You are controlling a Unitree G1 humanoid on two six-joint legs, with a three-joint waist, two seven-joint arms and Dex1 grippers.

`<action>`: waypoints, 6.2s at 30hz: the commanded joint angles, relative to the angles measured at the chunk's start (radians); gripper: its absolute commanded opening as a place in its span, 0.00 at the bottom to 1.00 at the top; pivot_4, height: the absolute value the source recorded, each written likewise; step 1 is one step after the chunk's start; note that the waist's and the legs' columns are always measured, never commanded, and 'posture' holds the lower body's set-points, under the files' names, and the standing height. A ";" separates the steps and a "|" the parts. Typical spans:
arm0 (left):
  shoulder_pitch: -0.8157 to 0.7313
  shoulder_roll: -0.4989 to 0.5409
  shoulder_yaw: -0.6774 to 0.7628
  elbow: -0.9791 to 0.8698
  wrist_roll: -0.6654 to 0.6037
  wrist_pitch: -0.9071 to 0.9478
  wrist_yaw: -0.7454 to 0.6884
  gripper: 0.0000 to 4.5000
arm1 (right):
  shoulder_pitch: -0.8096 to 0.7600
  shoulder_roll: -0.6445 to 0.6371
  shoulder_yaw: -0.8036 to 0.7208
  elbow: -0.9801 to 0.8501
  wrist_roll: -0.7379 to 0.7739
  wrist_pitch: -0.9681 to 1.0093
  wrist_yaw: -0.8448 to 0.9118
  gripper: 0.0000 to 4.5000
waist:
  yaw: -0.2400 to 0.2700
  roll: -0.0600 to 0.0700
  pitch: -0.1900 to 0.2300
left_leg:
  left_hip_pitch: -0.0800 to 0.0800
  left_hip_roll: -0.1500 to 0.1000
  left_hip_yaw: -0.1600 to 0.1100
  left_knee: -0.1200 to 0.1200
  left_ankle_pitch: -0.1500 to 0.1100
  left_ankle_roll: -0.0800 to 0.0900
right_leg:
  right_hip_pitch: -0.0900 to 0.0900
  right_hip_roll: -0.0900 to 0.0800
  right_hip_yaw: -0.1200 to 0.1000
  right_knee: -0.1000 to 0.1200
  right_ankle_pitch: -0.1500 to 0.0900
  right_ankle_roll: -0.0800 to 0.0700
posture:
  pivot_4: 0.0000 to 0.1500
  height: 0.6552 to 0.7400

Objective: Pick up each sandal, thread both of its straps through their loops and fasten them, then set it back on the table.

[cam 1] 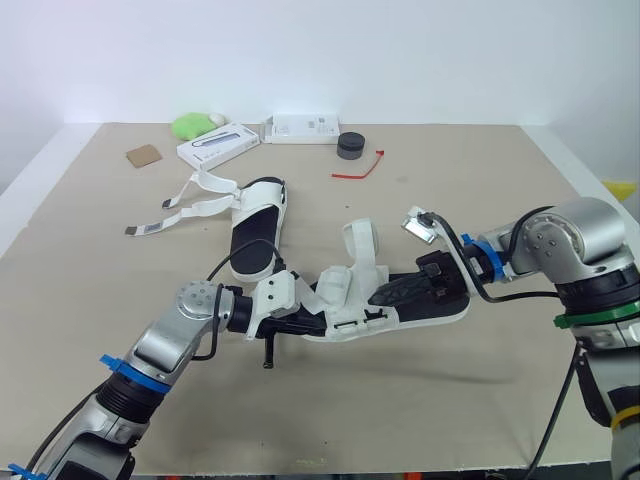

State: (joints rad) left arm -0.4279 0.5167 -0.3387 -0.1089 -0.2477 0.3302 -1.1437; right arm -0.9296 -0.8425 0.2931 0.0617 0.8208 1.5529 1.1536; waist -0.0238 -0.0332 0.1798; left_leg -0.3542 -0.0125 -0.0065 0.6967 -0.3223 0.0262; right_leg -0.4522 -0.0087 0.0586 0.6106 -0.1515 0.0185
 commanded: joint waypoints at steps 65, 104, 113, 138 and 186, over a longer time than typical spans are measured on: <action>0.017 -0.001 -0.018 0.010 0.015 -0.009 -0.002 0.00 | 0.112 -0.054 -0.042 -0.189 -0.064 -0.213 -0.001 0.51 | 0.000 0.000 0.000 | 0.000 0.000 0.000 0.003 0.000 0.000 | 0.000 0.000 -0.001 0.001 0.000 0.000 | 1.00 1.00; 0.020 -0.002 -0.023 0.013 0.020 -0.015 -0.001 0.00 | 0.170 -0.004 -0.099 -0.248 -0.045 -0.158 -0.075 0.02 | 0.000 0.001 -0.001 | 0.000 0.000 0.000 0.004 0.000 0.000 | 0.000 0.000 -0.001 0.001 0.001 0.000 | 1.00 1.00; 0.013 -0.005 -0.024 0.022 0.023 -0.019 -0.007 0.00 | 0.244 -0.004 -0.153 -0.339 -0.025 -0.175 -0.119 0.02 | 0.000 0.001 -0.002 | 0.000 0.001 0.000 0.004 0.000 0.000 | 0.001 0.001 -0.001 0.001 0.001 0.000 | 1.00 1.00; -0.002 0.002 -0.018 0.046 0.024 -0.026 -0.023 0.00 | 0.526 -0.187 -0.228 -0.451 -0.010 -0.403 0.002 0.98 | 0.000 0.001 -0.002 | 0.003 0.001 0.004 0.005 0.000 0.000 | 0.007 0.002 0.002 0.002 -0.002 0.006 | 1.00 1.00; 0.021 -0.003 -0.026 0.027 0.027 -0.020 -0.001 0.00 | 0.591 -0.272 -0.076 -0.540 -0.025 -0.409 0.113 0.01 | 0.002 0.001 -0.002 | 0.004 0.002 0.001 0.005 0.000 -0.001 | 0.009 0.003 0.000 0.001 -0.003 0.007 | 1.00 1.00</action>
State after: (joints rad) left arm -0.4234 0.5141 -0.3437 -0.0848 -0.2355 0.3040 -1.1436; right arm -0.3433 -1.0957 0.2242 -0.4471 0.7798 1.1463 1.2426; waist -0.0215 -0.0321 0.1774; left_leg -0.3501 -0.0109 -0.0056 0.7019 -0.3220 0.0257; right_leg -0.4432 -0.0054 0.0589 0.6113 -0.1542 0.0252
